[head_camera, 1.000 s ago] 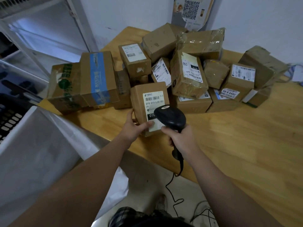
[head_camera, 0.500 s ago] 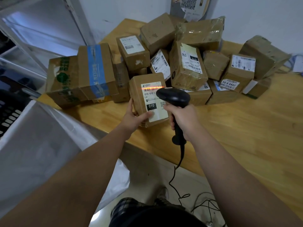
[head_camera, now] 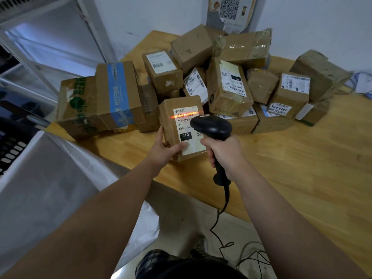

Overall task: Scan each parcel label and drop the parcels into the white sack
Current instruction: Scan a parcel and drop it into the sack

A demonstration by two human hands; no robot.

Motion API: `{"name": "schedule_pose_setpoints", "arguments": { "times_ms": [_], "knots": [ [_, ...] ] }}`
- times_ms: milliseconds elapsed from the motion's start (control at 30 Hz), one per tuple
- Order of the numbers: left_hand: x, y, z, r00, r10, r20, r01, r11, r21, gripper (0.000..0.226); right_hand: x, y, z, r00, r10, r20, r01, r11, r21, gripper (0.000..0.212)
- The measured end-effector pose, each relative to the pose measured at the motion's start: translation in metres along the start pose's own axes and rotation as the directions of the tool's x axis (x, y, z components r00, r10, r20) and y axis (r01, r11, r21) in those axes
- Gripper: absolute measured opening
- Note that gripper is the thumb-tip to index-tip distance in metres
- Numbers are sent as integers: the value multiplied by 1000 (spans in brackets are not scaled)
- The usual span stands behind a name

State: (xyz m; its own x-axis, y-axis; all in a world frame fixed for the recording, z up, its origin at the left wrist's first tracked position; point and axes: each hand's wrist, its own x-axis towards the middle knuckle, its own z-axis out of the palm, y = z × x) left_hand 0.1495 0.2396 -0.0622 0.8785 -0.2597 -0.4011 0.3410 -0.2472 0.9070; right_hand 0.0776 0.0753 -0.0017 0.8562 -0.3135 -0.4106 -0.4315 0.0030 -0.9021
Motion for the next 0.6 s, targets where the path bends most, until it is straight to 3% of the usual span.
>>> {"name": "schedule_pose_setpoints", "arguments": {
  "times_ms": [600],
  "knots": [
    [6, -7, -2, 1000, -2, -6, 2, 1000, 0, 104, -2, 1, 0, 999, 22, -39, -22, 1000, 11, 26]
  ]
}}
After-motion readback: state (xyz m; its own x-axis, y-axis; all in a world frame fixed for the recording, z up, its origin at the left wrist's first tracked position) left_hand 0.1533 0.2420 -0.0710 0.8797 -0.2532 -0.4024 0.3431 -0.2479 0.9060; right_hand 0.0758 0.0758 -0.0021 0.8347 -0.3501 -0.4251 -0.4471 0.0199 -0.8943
